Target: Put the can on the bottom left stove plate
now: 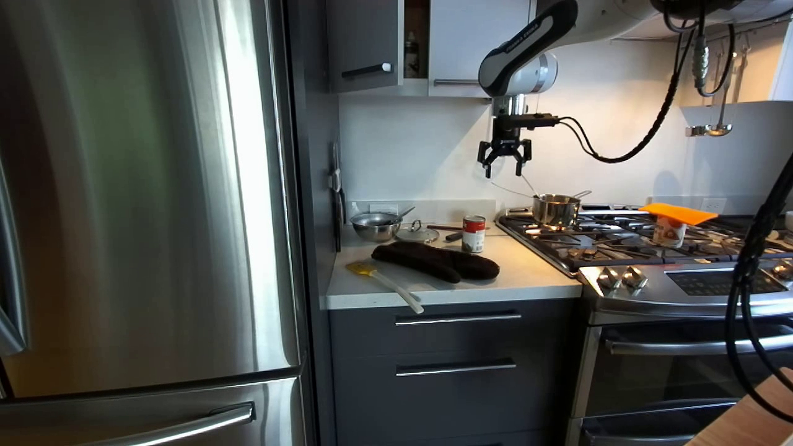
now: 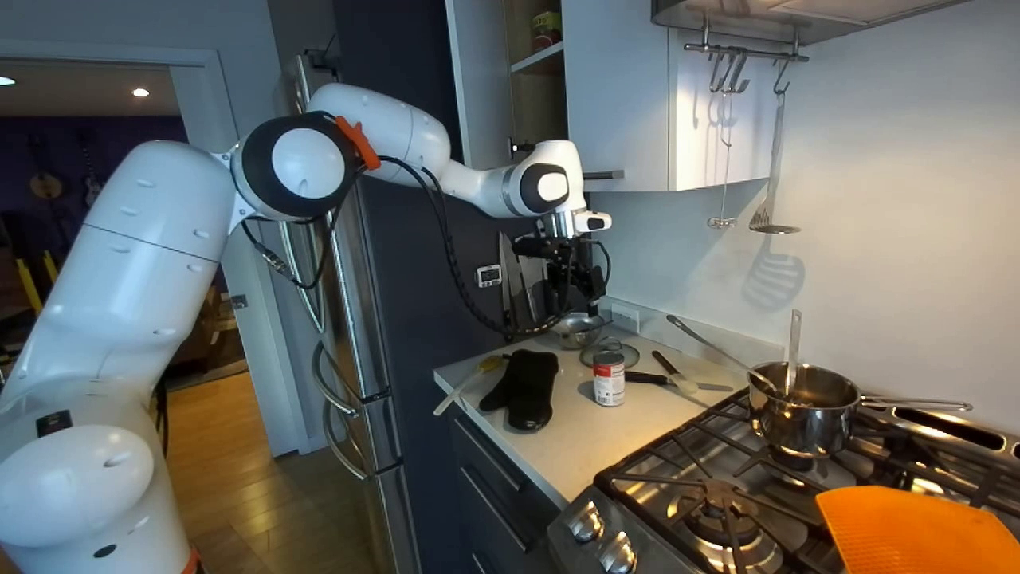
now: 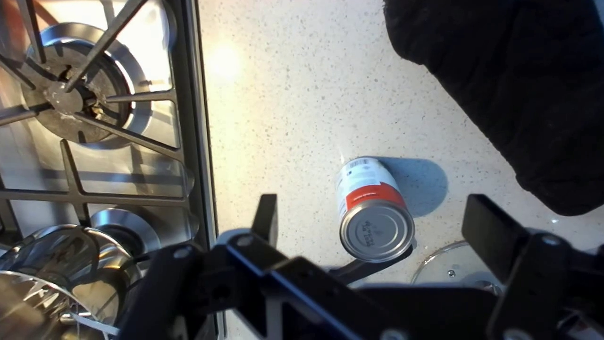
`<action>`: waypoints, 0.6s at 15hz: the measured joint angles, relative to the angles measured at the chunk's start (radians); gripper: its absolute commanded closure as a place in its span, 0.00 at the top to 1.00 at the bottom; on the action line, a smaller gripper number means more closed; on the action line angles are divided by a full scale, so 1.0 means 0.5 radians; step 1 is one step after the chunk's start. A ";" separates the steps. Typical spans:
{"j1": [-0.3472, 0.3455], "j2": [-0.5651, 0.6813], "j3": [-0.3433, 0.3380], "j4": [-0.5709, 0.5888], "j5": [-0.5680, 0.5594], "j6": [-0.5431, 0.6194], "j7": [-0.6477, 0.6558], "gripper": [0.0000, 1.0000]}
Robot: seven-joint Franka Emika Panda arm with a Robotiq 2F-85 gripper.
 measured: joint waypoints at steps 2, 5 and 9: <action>-0.002 0.070 0.000 0.063 0.000 0.000 -0.001 1.00; -0.005 0.226 0.002 0.195 0.005 0.010 -0.018 1.00; -0.013 0.458 0.011 0.409 0.005 0.084 -0.049 1.00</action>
